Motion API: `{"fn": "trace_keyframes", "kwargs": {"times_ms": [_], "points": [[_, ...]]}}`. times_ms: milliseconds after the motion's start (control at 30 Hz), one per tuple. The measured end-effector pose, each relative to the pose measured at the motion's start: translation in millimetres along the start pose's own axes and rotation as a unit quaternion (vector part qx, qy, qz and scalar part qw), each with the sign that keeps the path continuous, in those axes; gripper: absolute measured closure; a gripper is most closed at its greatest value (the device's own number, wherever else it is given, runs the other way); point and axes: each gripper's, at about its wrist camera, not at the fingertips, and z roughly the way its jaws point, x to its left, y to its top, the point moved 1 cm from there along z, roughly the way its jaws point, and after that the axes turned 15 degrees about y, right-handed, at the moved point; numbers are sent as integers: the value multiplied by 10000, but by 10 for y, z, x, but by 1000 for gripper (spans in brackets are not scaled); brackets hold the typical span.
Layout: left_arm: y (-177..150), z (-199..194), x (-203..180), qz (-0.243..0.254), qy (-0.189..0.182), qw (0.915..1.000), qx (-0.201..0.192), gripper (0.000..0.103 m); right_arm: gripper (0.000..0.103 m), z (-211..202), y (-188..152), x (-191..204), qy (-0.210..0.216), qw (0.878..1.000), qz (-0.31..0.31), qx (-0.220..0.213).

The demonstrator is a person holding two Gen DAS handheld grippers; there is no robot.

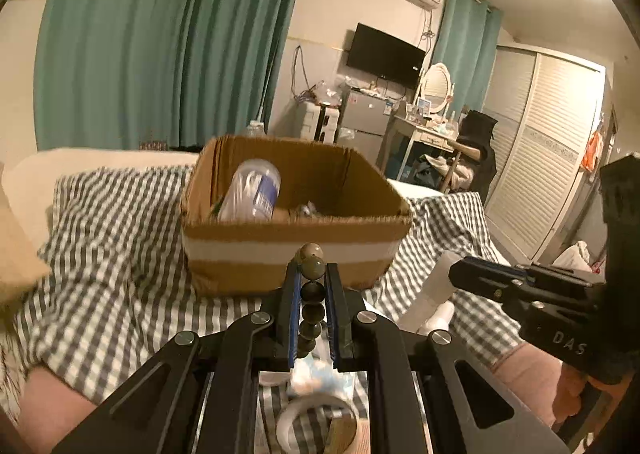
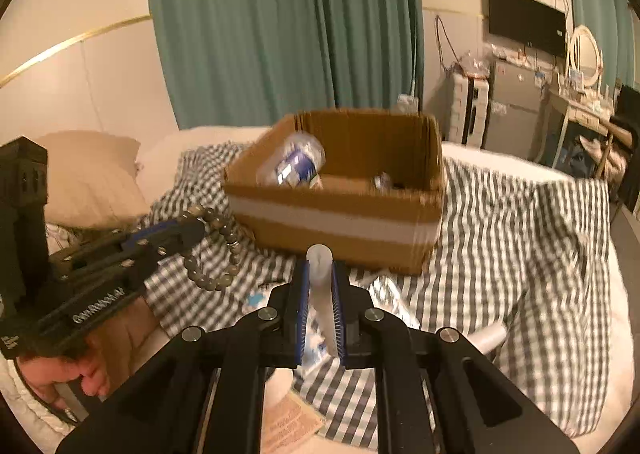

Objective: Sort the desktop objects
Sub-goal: 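Lift the bracelet and spray bottle and carry both over the box, then open both grippers to drop the bracelet and bottle into the box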

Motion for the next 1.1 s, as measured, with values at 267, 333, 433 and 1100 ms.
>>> {"fn": "trace_keyframes", "kwargs": {"times_ms": [267,333,433,1100], "points": [[607,114,-83,125,-19,9993,-352,92,93,-27,534,-23,38,9990,-304,-324],[757,185,-103,151,-13,9991,-403,92,93,-13,692,-54,29,9984,-357,-430],[925,317,-131,177,-13,9989,-440,92,93,36,897,-123,72,9976,-412,-544],[1118,1802,-392,319,-35,9994,118,92,92,1156,1153,-1151,223,9995,135,-161]]}}
